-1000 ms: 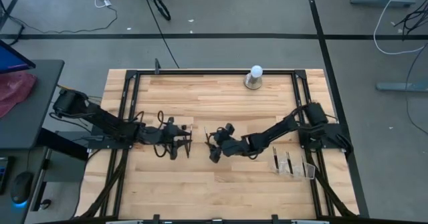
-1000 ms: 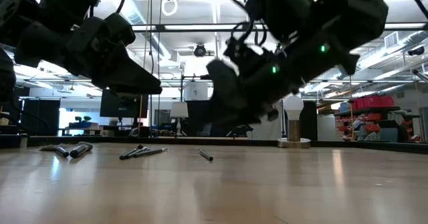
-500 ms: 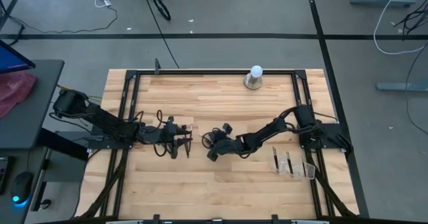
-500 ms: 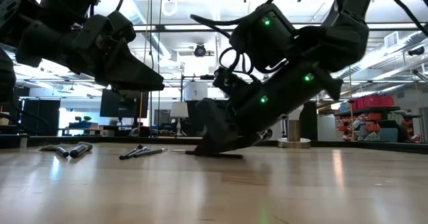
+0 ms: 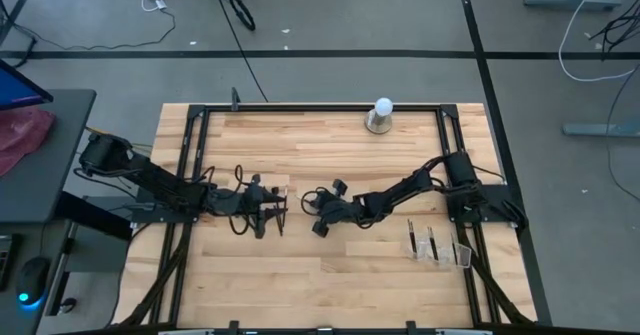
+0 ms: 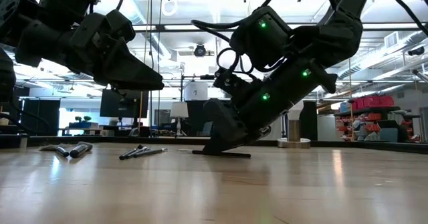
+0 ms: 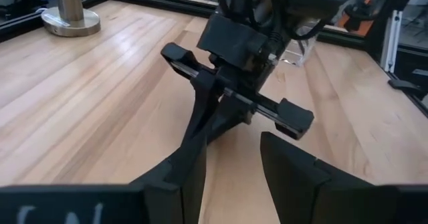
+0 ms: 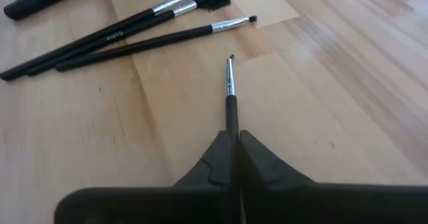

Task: Put items in baskets/containers
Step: Put the black liner brush into the transparent organizer

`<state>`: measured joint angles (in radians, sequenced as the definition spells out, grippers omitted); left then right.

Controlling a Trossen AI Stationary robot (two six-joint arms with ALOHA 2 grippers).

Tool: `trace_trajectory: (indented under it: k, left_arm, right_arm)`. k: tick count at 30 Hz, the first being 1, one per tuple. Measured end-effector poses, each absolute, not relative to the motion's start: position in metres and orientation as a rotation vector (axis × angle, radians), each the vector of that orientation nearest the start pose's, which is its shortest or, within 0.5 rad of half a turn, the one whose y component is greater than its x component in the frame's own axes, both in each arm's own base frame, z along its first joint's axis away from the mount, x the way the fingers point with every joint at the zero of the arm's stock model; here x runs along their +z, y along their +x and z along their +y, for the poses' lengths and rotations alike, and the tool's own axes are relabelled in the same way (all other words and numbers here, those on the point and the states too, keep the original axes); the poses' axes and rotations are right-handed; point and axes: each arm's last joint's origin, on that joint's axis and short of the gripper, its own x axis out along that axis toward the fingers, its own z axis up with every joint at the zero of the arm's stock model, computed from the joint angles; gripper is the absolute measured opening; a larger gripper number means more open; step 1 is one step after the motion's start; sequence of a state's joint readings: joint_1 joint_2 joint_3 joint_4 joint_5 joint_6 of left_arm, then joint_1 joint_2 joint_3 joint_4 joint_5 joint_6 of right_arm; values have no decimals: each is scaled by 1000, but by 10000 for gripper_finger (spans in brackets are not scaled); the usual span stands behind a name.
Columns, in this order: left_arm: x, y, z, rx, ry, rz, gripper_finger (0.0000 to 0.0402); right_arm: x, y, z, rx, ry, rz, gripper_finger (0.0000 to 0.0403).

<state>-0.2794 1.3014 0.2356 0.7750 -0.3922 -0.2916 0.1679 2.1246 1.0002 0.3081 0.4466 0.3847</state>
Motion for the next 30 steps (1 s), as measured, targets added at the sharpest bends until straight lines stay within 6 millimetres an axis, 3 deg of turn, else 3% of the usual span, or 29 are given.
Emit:
trace_trajectory:
  k: [7,13,17,22,30]
  left_arm:
    - [153,208,-52,73,-172,196,149]
    - [162,207,-62,5,-82,98,149]
    - [168,211,-66,-36,-46,-14,149]
    - [180,237,-78,-115,54,-173,149]
    - [198,292,-90,-245,105,-288,149]
  right_arm:
    - [99,364,77,-468,79,667,7]
    - [164,332,112,-436,103,371,7]
    - [201,308,134,-214,95,98,7]
    - [214,300,145,7,34,-104,7]
    - [208,303,145,4,12,-95,7]
